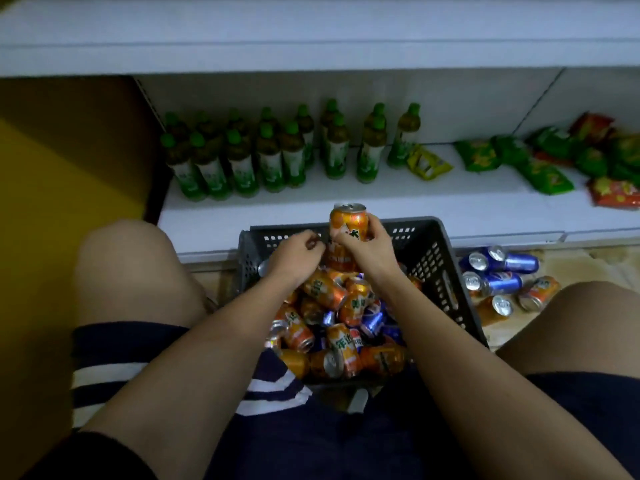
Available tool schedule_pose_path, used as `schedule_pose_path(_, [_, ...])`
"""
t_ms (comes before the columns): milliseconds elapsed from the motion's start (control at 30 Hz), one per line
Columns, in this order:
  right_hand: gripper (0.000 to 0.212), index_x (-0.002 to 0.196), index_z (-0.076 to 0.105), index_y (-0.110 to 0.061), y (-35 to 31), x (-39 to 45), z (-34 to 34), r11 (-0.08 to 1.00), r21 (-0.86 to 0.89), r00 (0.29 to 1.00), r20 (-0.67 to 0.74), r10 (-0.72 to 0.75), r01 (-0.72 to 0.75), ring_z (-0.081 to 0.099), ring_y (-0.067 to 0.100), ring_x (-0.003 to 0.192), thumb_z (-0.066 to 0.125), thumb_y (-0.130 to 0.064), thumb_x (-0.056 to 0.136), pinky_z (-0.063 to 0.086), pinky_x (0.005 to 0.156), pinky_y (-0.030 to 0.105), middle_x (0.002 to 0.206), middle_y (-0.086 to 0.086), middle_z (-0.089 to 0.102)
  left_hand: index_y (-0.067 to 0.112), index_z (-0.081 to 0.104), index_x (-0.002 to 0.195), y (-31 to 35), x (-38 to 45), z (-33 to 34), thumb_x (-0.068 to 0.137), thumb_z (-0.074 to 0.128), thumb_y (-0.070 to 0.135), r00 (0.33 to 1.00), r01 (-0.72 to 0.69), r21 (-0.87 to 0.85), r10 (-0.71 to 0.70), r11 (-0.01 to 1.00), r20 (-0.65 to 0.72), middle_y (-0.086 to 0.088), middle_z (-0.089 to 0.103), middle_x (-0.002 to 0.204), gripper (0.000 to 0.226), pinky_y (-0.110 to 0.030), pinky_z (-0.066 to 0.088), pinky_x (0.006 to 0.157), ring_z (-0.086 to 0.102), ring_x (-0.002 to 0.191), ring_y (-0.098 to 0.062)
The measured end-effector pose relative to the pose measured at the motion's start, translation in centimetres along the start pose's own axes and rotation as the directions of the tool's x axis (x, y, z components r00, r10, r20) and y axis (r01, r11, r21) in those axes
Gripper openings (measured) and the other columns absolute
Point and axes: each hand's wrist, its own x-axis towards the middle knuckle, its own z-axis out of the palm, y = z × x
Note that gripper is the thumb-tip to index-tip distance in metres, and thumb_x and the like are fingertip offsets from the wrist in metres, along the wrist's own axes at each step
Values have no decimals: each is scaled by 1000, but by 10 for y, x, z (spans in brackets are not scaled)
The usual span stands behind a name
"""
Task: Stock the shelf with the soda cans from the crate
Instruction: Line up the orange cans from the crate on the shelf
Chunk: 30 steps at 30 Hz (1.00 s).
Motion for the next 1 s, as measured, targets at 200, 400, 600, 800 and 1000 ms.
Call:
schedule_pose_path(200, [50, 125, 56, -19, -138, 20, 22, 956, -48, 957, 27, -287, 288, 64, 0, 95, 79, -28, 82, 49, 74, 16, 108, -8, 66, 31, 66, 113, 58, 34, -130, 94, 49, 43, 907, -229, 188, 280, 955, -314, 2, 68, 113, 28, -36, 51, 80, 61, 102, -22])
schedule_pose_path(400, [50, 127, 50, -23, -244, 36, 45, 897, -62, 897, 85, -433, 439, 61, 2, 97, 75, -35, 85, 51, 78, 22, 109, -12, 61, 31, 67, 112, 116, 54, -233, 95, 49, 38, 773, -383, 261, 463, 886, -434, 12, 64, 102, 25, -32, 47, 78, 56, 95, -12])
schedule_pose_path(600, [62, 136, 46, -25, -299, 65, 71, 890, -120, 897, 104, -429, 439, 61, 12, 99, 75, -39, 83, 56, 82, 39, 107, -12, 58, 31, 65, 116, 109, 102, -289, 95, 47, 42, 825, -277, 345, 406, 897, -394, 7, 66, 113, 29, -31, 43, 75, 56, 98, -16])
schedule_pose_path(800, [55, 125, 49, -29, -318, 114, 107, 916, -117, 921, 115, -371, 384, 62, 22, 103, 78, -39, 80, 57, 82, 50, 104, -11, 59, 37, 59, 126, 71, 158, -324, 90, 44, 54, 900, -89, 427, 257, 900, -353, 0, 56, 136, 43, -44, 42, 98, 49, 122, -27])
schedule_pose_path(1000, [56, 126, 44, -30, -329, 180, 145, 924, -119, 929, 124, -348, 362, 60, 15, 92, 78, -35, 81, 55, 77, 43, 98, -13, 54, 45, 33, 146, 50, 199, -337, 94, 25, 64, 947, -45, 528, 204, 848, -248, 5, 29, 157, 55, -62, 17, 110, 25, 143, -25])
